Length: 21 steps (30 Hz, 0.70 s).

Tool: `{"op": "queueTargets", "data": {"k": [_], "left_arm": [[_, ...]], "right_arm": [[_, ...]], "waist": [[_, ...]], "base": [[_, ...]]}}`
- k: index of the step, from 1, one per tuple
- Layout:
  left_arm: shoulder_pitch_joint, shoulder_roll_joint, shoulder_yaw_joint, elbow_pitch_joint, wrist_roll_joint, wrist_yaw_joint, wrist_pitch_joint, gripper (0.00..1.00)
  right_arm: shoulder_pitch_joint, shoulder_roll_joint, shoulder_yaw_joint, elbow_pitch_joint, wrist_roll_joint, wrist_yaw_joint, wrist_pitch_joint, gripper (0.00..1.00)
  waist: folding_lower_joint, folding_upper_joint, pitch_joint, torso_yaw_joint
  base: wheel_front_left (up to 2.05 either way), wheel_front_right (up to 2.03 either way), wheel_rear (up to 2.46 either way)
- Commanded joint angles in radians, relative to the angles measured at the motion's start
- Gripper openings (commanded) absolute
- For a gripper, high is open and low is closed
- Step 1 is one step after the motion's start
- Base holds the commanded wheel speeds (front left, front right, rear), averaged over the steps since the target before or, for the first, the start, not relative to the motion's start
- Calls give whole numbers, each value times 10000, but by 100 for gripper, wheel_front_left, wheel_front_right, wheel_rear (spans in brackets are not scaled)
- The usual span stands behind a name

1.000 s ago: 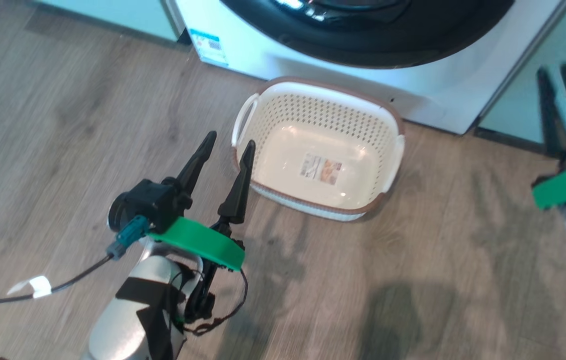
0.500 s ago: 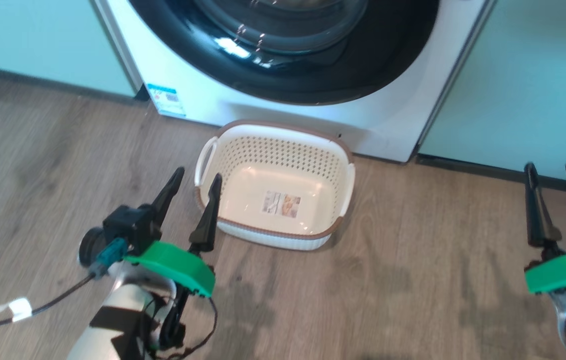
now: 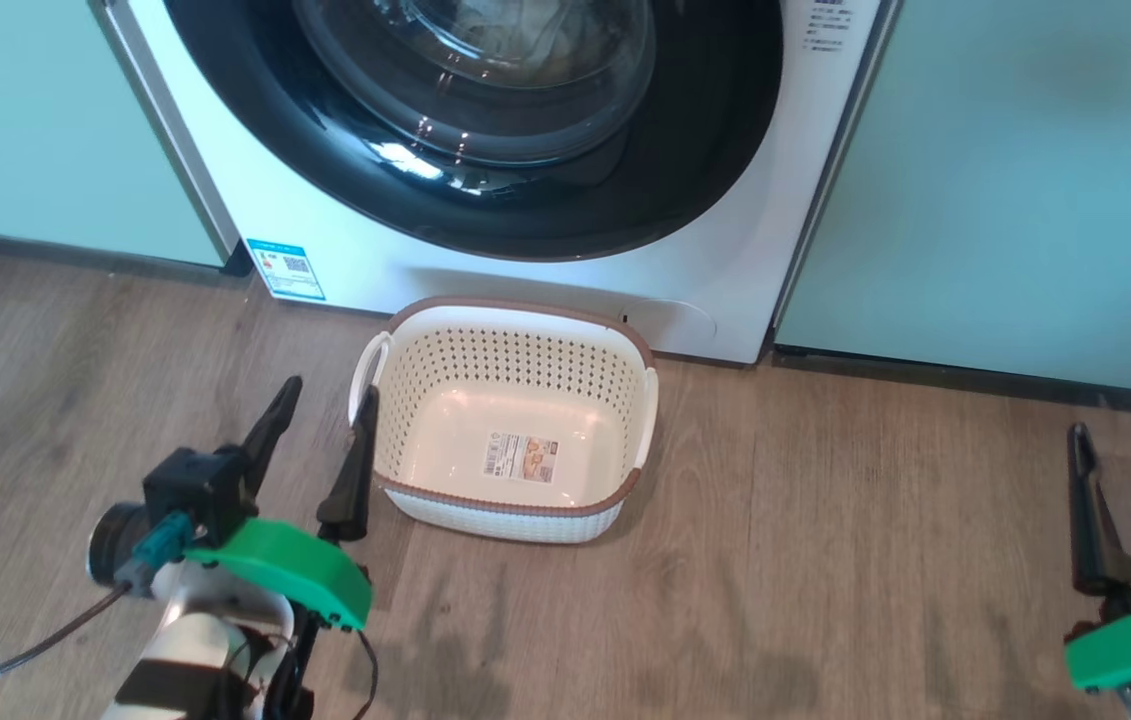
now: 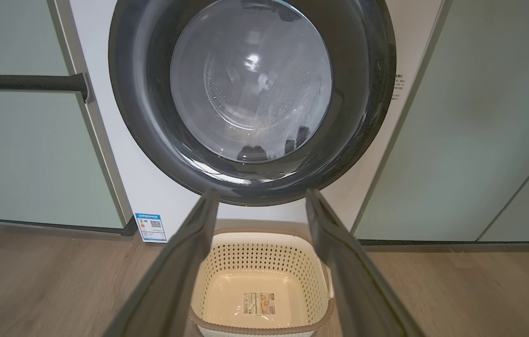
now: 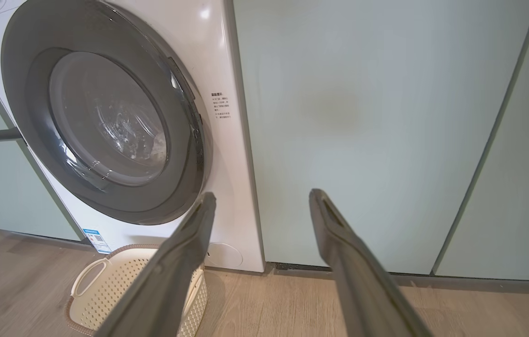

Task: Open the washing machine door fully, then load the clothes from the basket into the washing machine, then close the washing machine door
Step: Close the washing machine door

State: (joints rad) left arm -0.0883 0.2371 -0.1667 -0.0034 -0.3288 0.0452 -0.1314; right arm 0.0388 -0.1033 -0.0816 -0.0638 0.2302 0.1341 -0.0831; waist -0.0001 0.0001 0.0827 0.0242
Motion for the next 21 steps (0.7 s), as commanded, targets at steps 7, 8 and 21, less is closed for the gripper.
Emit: {"op": "queueTargets", "data": {"k": [7, 8, 21], "left_arm": [[-30, 376, 583, -663, -136, 206, 158, 100], [11, 391, 614, -698, -154, 231, 168, 100], [261, 484, 677, -957, -236, 410, 244, 100]], "right_arm": [[320, 204, 37, -940, -290, -34, 190, 100], [368, 245, 20, -999, -307, -34, 199, 100], [674, 460, -69, -1336, -512, -34, 410, 100]], "waist": [[1, -1, -89, -200], [1, -1, -97, -234], [1, -1, -103, -386]], "base": [[0, 0, 0], [0, 0, 0], [0, 0, 0]]}}
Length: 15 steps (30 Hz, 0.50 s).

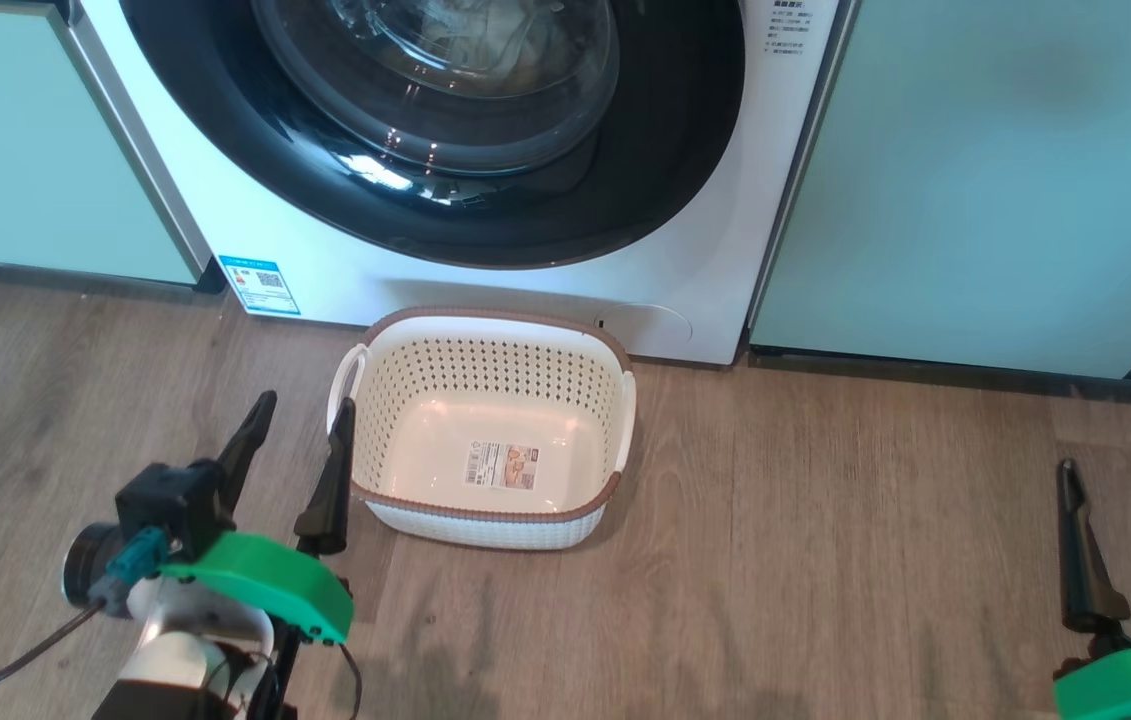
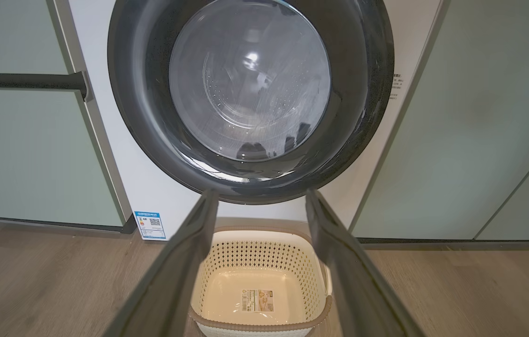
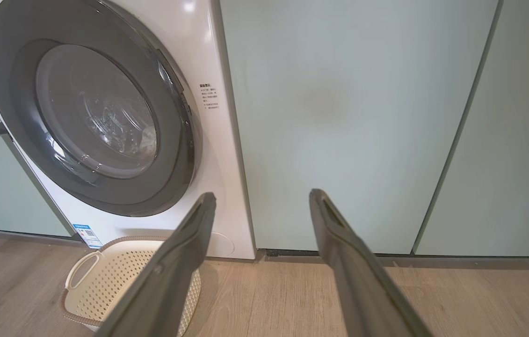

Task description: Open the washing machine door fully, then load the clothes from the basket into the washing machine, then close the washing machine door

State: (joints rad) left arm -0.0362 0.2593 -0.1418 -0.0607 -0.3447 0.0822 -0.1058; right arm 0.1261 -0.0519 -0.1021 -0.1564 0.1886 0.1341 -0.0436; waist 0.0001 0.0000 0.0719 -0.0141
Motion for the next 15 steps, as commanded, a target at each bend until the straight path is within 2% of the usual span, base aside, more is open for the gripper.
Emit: {"op": "queueTargets", "data": {"k": [1, 15], "left_arm": [[-261, 264, 424, -386, -80, 47, -15, 100], [-250, 218, 339, -333, -163, 131, -77, 100]], "right_arm": [[-200, -47, 140, -411, -93, -34, 20, 100], [-174, 0, 166, -371, -55, -34, -25, 100]], "waist": [[-1, 0, 1, -5], [-1, 0, -33, 15]], "base": [[0, 0, 0], [0, 0, 0]]}}
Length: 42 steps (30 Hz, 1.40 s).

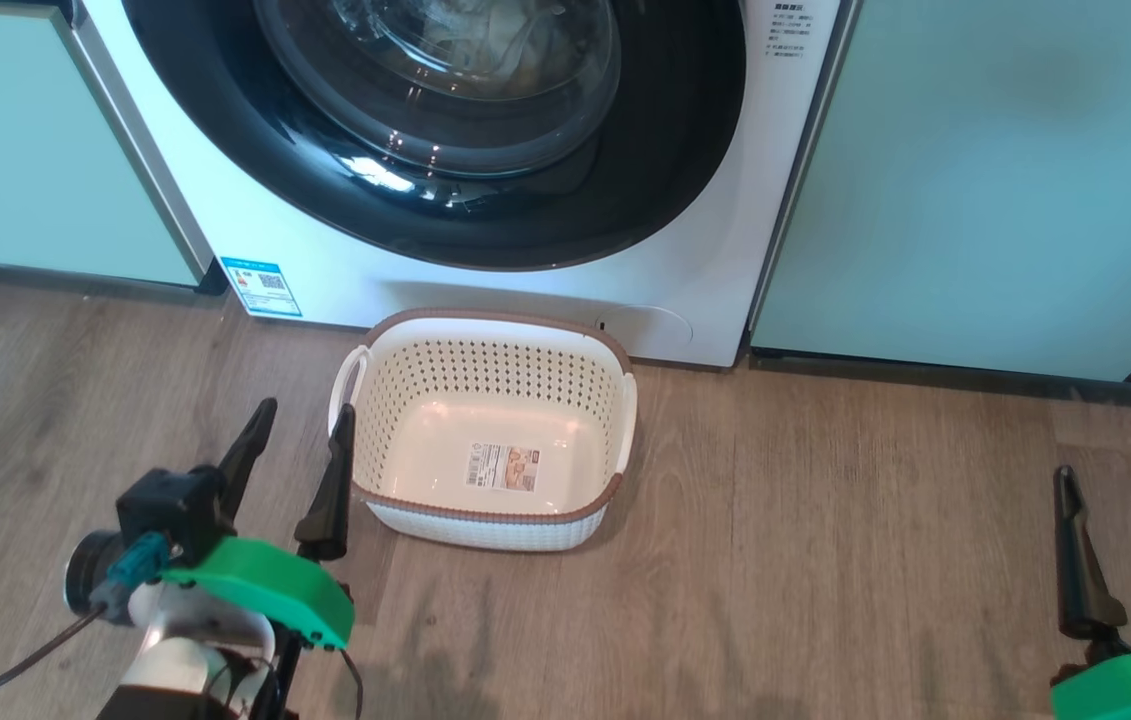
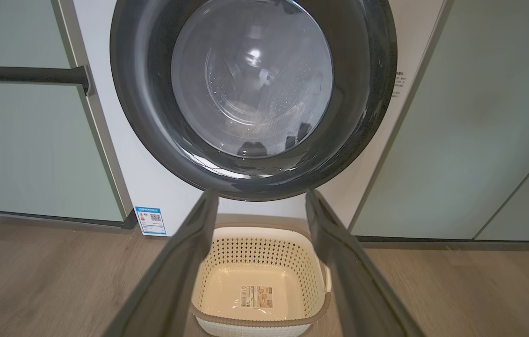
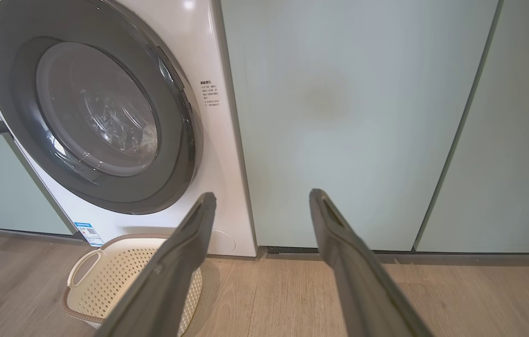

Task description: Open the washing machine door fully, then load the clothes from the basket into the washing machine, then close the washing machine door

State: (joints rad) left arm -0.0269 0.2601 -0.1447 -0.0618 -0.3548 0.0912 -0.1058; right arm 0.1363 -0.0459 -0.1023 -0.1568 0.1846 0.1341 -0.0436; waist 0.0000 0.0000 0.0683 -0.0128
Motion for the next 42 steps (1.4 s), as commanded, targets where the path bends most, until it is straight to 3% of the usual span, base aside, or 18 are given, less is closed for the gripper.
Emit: {"op": "queueTargets", "data": {"k": [1, 11, 12, 15, 42], "left_arm": [[-348, 218, 355, -314, -46, 52, -82, 100], [-447, 258, 174, -227, -44, -5, -75, 100], [-2, 44, -237, 88, -38, -2, -15, 0], [120, -33, -343, 487, 75, -6, 2, 0], [-81, -371, 143, 1074, -2781, -483, 360, 0]], "right_arm": [[-282, -58, 172, -347, -6, -34, -26, 100], [-313, -50, 345, -182, 53, -34, 131, 100], [-2, 23, 150, 157, 6, 0, 108, 0], [45, 76, 232, 606, 31, 2, 129, 0], [-483, -124, 390, 1330, 3311, -6, 253, 0]], "waist": [[0, 0, 8, 2], [0, 0, 46, 5], [0, 0, 46, 5], [0, 0, 47, 6], [0, 0, -105, 33]], "base": [[0, 0, 0], [0, 0, 0], [0, 0, 0], [0, 0, 0], [0, 0, 0]]}}
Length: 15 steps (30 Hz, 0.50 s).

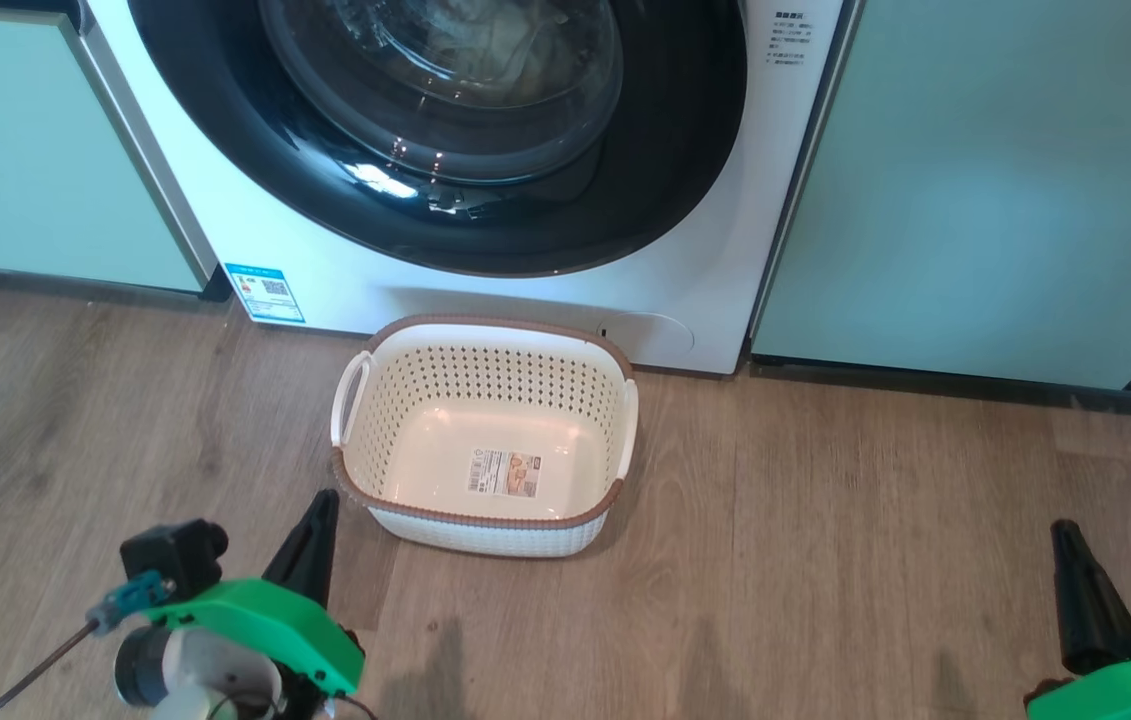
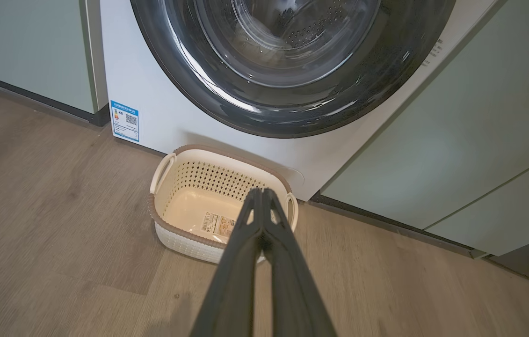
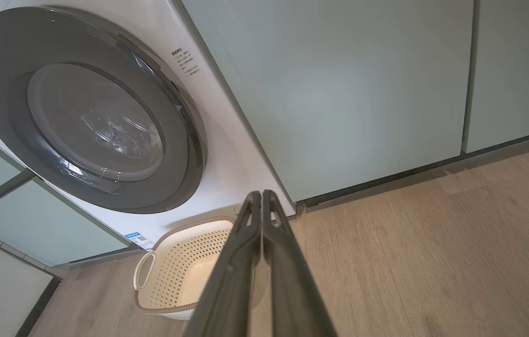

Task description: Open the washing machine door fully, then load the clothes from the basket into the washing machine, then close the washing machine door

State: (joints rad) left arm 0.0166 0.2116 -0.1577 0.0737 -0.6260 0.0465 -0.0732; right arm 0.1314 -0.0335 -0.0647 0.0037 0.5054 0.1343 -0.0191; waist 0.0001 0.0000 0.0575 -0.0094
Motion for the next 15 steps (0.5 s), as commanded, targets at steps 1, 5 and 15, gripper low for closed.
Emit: {"op": "queueTargets", "data": {"k": [1, 5, 15], "left_arm": [[-524, 101, 293, -259, -175, -54, 48, 0], [-556, 46, 370, -170, -592, -126, 106, 0], [-625, -97, 575, 17, -1629, -304, 255, 0]], "right_arm": [[-454, -254, 17, -248, 222, -8, 14, 0], [-532, -274, 30, -140, 697, -9, 41, 0], [-726, -318, 50, 129, 1876, -12, 117, 0]], "waist": [[0, 0, -3, 1], [0, 0, -26, 4], [0, 0, -81, 14]], "base": [[0, 0, 0], [0, 0, 0], [0, 0, 0]]}}
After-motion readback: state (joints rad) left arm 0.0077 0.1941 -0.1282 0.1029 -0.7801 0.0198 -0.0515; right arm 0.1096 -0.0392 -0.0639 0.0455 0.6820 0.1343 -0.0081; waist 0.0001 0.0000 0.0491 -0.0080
